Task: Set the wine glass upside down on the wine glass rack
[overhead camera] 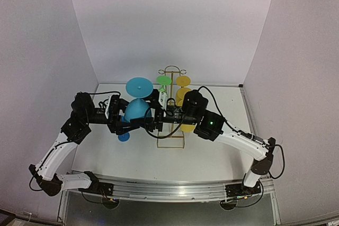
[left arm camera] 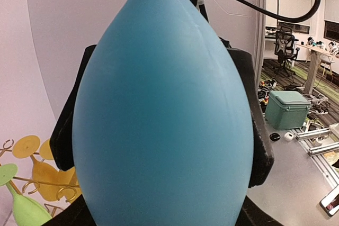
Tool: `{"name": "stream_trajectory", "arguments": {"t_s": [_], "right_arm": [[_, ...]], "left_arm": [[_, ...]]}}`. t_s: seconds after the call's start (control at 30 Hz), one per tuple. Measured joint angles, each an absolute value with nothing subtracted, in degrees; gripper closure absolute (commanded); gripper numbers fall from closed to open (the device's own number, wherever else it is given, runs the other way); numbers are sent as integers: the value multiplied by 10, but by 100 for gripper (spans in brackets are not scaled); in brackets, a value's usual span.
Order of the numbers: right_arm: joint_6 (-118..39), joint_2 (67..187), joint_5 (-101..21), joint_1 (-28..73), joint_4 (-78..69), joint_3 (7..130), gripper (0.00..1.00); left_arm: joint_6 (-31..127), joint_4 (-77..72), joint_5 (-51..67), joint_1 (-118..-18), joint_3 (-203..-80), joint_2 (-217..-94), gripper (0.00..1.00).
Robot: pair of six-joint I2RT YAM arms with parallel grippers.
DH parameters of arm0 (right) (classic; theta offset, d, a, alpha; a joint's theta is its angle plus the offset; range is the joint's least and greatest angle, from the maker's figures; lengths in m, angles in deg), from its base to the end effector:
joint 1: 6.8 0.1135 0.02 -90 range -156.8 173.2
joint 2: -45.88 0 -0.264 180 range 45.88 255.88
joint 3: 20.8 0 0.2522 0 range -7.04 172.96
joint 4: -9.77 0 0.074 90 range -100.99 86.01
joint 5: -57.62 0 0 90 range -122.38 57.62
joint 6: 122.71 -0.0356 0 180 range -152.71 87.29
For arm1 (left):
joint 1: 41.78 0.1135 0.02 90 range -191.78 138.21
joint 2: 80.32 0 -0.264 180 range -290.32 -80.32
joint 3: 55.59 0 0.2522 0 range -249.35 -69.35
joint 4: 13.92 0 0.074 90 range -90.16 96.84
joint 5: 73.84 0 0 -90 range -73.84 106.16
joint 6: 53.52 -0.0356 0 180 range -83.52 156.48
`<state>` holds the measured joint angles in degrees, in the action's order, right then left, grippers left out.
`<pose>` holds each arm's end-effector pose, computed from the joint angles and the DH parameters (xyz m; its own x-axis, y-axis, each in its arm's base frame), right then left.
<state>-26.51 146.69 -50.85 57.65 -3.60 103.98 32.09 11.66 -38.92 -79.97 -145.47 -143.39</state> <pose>0.1649 0.3711 0.4951 0.1858 0.1512 -0.9709 -0.9757 0.1453 -0.1641 0.1548 -0.1589 0.4646 0.0932 -0.0176 -0.9955 0.9940 -0.0557 0.0941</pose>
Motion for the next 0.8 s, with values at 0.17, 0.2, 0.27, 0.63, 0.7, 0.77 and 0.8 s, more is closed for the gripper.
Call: {"name": "stream_trajectory", "arguments": {"t_s": [0.17, 0.2, 0.27, 0.63, 0.7, 0.77, 0.8], "right_arm": [[-265, 1471, -509, 576, -35, 1043, 100], [-265, 1471, -509, 576, -35, 1044, 99], [-265, 1471, -509, 576, -35, 1044, 89], [-265, 1471, -500, 579, -36, 1043, 20], [-264, 1471, -496, 580, -35, 1041, 10], [-263, 1471, -486, 580, -32, 1038, 8], [-264, 1471, -481, 580, -31, 1036, 8]], "left_arm": [[323, 116, -391, -798, -1455, -1434, 58], [323, 116, -392, -798, -1455, -1434, 61], [324, 116, -392, -798, -1455, -1434, 65], [326, 113, -389, -798, -1447, -1430, 70], [328, 112, -386, -798, -1445, -1428, 70], [331, 112, -383, -798, -1439, -1425, 71], [333, 112, -381, -799, -1436, -1423, 71]]}}
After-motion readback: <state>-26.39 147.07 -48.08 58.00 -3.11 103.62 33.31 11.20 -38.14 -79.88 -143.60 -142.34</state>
